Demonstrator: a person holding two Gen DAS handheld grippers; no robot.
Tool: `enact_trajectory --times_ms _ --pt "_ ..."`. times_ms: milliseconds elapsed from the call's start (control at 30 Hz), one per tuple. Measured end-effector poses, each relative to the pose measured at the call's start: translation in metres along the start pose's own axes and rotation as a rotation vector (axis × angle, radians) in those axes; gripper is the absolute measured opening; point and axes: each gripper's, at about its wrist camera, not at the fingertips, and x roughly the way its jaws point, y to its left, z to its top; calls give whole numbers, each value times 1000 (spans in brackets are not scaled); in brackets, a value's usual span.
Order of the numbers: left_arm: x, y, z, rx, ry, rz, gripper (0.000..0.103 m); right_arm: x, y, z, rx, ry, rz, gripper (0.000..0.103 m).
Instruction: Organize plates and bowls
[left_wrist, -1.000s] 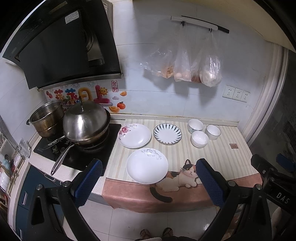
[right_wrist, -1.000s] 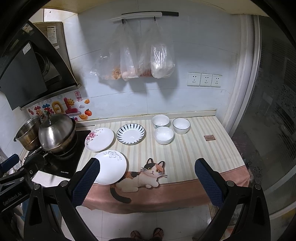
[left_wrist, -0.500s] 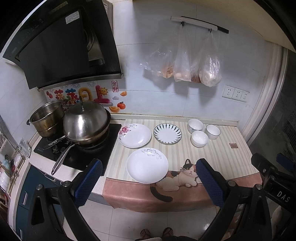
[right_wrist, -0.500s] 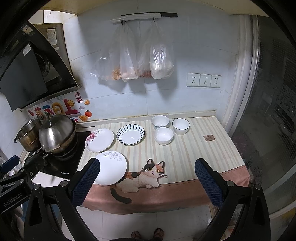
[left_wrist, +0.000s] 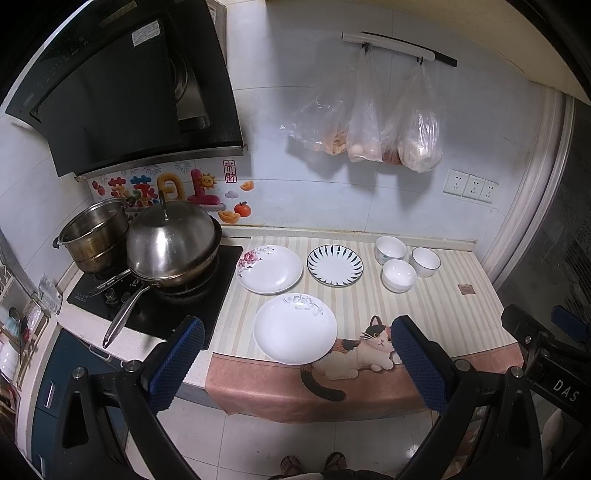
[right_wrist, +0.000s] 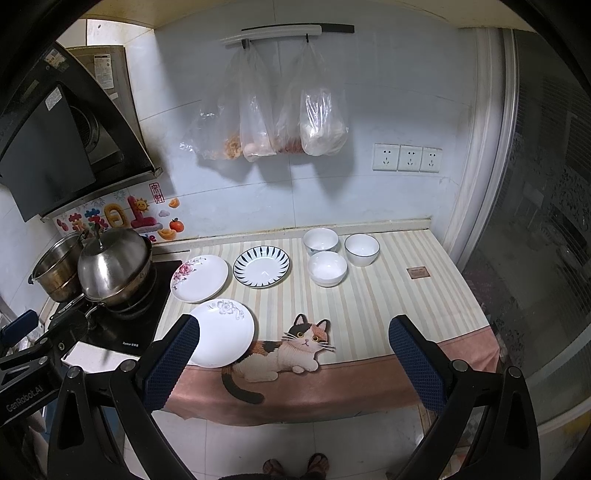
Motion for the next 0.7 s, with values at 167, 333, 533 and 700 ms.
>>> enact_trajectory --times_ms 167,333,533,700 --pt "-1 2 -1 1 -4 2 103 0 1 -1 -1 1 1 103" --pt "-2 3 -2 2 -1 0 103 -1 2 -1 0 -1 1 103" --pt "3 5 -2 1 3 1 103 -1 6 -1 5 0 5 103" --pt "26 19 -2 -10 22 3 103 15 11 -2 38 18 20 103"
